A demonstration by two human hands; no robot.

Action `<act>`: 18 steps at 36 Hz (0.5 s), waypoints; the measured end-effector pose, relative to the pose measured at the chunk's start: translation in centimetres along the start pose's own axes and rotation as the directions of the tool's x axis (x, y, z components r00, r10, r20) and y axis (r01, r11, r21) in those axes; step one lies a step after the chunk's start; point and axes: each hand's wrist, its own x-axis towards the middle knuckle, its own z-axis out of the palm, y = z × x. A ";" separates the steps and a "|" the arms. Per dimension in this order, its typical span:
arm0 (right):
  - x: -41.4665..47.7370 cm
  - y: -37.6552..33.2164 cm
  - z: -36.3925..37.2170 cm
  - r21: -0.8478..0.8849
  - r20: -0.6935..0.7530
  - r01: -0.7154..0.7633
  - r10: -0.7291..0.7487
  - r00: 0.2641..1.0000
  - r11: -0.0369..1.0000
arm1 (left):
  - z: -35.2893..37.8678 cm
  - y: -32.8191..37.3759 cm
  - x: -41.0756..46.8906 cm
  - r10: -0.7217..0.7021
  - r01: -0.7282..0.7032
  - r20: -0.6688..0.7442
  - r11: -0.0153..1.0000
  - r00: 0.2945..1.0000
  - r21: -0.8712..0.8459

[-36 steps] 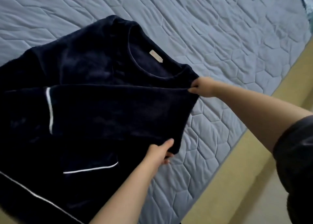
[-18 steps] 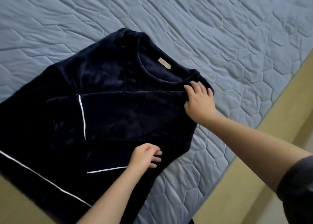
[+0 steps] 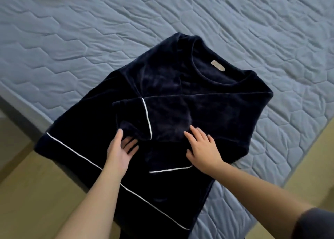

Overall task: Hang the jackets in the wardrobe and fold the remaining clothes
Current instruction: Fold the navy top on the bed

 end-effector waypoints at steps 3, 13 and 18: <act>0.8 -1.1 -0.3 0.059 -0.125 0.003 0.004 0.992 0.998 | -0.8 0.8 0.8 0.095 -0.066 -0.091 0.958 0.991 0.278; 2.1 -3.7 0.0 0.051 -0.012 -0.107 0.108 0.994 0.993 | -1.3 2.9 2.0 -0.011 -0.042 0.105 0.872 0.994 0.487; -0.1 -4.0 1.6 0.290 -0.184 -0.410 0.471 0.863 0.865 | -0.8 3.9 2.3 0.255 -0.174 -0.003 0.669 0.967 0.723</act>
